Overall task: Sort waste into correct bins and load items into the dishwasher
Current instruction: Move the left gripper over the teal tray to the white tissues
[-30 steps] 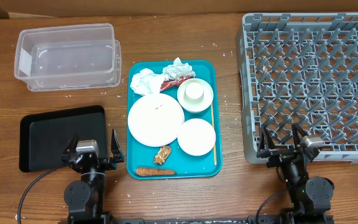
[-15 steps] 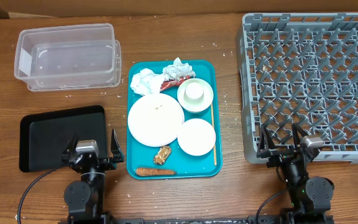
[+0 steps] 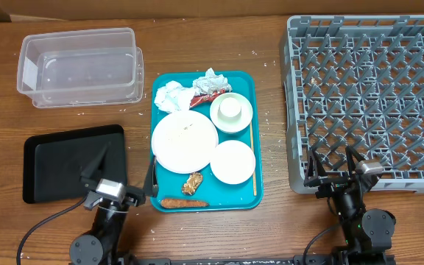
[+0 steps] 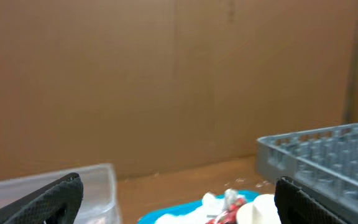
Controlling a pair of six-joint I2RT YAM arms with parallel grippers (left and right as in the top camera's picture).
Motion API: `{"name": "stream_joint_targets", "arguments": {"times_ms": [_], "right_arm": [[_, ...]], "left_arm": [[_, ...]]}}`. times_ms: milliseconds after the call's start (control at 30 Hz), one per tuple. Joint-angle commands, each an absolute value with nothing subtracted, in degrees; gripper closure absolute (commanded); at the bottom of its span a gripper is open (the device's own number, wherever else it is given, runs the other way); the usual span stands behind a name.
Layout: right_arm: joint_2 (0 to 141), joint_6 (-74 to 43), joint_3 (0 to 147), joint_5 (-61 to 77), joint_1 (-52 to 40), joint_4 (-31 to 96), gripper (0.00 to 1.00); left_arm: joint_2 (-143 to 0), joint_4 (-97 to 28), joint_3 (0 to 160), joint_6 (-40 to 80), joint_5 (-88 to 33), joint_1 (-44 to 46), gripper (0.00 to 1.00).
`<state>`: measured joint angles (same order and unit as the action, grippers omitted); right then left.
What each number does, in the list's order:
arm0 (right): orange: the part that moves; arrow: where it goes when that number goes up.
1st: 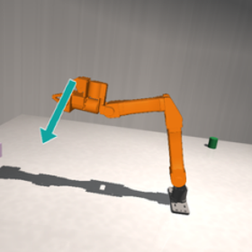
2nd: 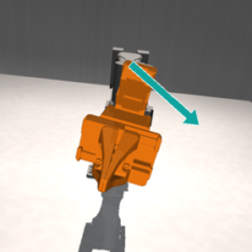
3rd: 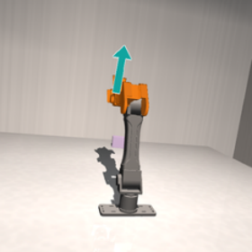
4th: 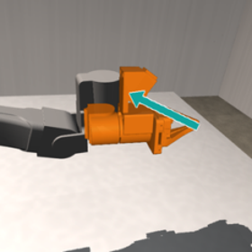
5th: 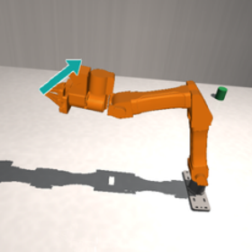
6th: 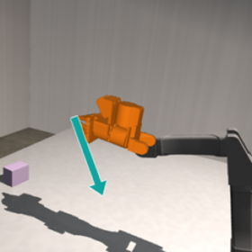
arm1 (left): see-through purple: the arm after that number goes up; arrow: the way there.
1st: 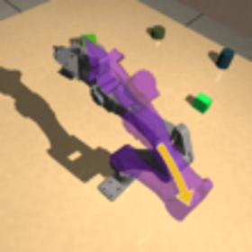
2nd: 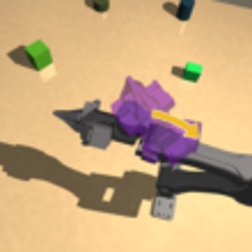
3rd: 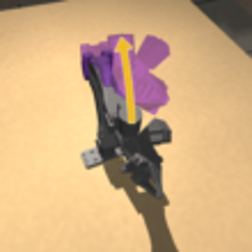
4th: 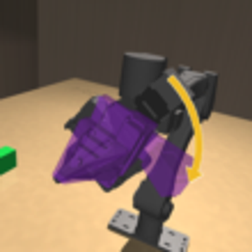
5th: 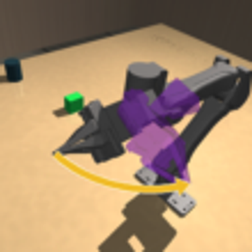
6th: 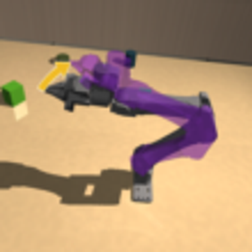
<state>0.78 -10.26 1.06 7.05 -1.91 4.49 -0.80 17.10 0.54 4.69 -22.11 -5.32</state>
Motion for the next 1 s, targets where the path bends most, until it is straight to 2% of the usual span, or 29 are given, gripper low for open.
{"name": "stream_joint_targets", "arguments": {"times_ms": [0, 233, 367, 400, 567, 667, 733, 800, 933, 967], "right_arm": [[0.2, -10.2, 0.4, 6.6, -1.7, 4.2, 0.0], [0.2, -10.2, 0.4, 6.6, -1.7, 4.2, 0.0], [0.2, -10.2, 0.4, 6.6, -1.7, 4.2, 0.0], [0.2, -10.2, 0.4, 6.6, -1.7, 4.2, 0.0], [0.2, -10.2, 0.4, 6.6, -1.7, 4.2, 0.0], [0.2, -10.2, 0.4, 6.6, -1.7, 4.2, 0.0], [0.2, -10.2, 0.4, 6.6, -1.7, 4.2, 0.0], [0.2, -10.2, 0.4, 6.6, -1.7, 4.2, 0.0], [0.2, -10.2, 0.4, 6.6, -1.7, 4.2, 0.0], [0.2, -10.2, 0.4, 6.6, -1.7, 4.2, 0.0]], "left_arm": [[-0.4, 17.3, 3.8, 7.6, -26.6, -5.2, 0.0], [-13.8, 11.9, 18.1, 4.4, -28.3, -5.2, 0.0], [-29.7, 9.4, 29.9, 1.6, -36.2, -5.2, 0.0], [-39.1, 5.9, 37.5, 1.7, -41.1, -5.2, 0.0], [-59.6, -11.0, 58.2, 1.7, -46.7, -5.2, 0.0], [-68.5, -16.6, 67.6, 3.8, -51.8, -5.3, 0.0], [-72.7, -16.1, 71.7, 9.0, -57.5, -5.3, 0.0], [-76.3, -16.1, 75.0, 9.3, -61.3, -4.9, 0.0], [-80.5, -19.2, 79.5, 9.9, -56.3, -3.0, 0.0], [-82.2, -24.2, 82.6, 8.6, -48.0, -0.7, 0.0]]}}
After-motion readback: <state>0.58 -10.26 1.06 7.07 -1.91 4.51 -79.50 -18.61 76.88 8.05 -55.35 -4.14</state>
